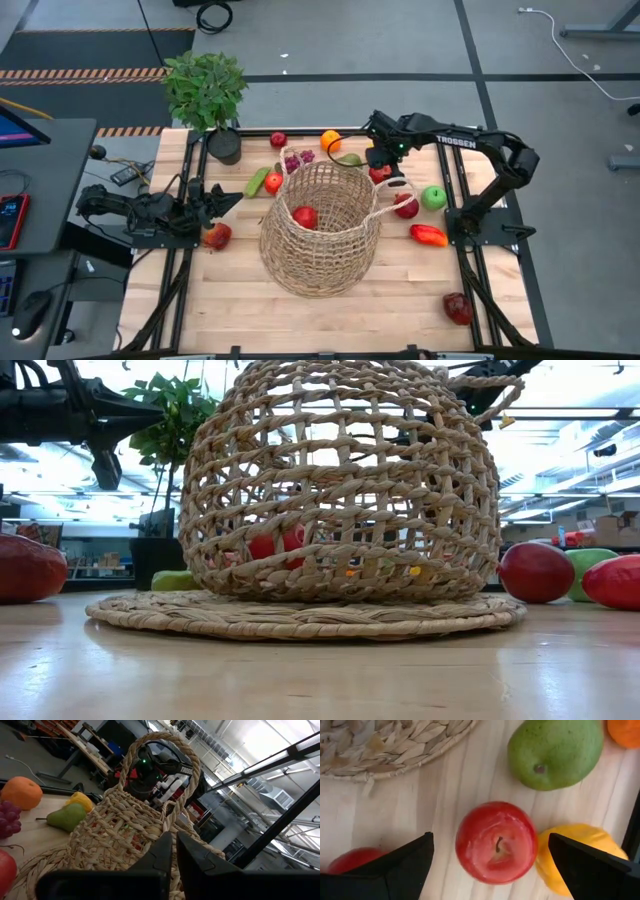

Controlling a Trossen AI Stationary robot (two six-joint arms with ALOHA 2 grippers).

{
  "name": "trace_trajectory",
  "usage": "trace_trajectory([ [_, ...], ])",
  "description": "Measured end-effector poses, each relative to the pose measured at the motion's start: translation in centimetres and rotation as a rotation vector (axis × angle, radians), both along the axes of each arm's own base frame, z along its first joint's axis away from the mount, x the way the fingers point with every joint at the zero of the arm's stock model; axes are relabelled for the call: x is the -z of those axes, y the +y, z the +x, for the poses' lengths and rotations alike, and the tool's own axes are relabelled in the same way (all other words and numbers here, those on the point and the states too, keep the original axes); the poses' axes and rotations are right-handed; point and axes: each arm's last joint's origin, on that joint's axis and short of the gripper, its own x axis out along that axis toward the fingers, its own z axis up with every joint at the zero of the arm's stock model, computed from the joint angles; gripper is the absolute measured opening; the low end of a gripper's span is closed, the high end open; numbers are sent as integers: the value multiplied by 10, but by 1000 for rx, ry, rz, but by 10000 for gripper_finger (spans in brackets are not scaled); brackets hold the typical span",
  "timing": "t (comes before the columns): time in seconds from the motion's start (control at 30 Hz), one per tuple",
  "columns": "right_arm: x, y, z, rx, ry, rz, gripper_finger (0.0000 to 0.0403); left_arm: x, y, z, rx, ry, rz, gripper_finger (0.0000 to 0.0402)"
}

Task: Build produce basket
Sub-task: Put the red apple into the brown basket

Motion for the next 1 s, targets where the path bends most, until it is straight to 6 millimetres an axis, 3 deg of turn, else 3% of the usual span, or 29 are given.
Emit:
trace_trajectory([
  [0.33, 34, -3, 2, 8, 68, 21, 396, 0, 0, 0, 0, 0, 1, 35],
  [0.7, 49, -4, 0, 19, 79, -17, 390, 0, 0, 0, 0, 0, 1, 30],
  [1.0, 50, -5, 0, 20, 63, -27, 369, 0, 0, 0, 0, -1, -1, 35],
])
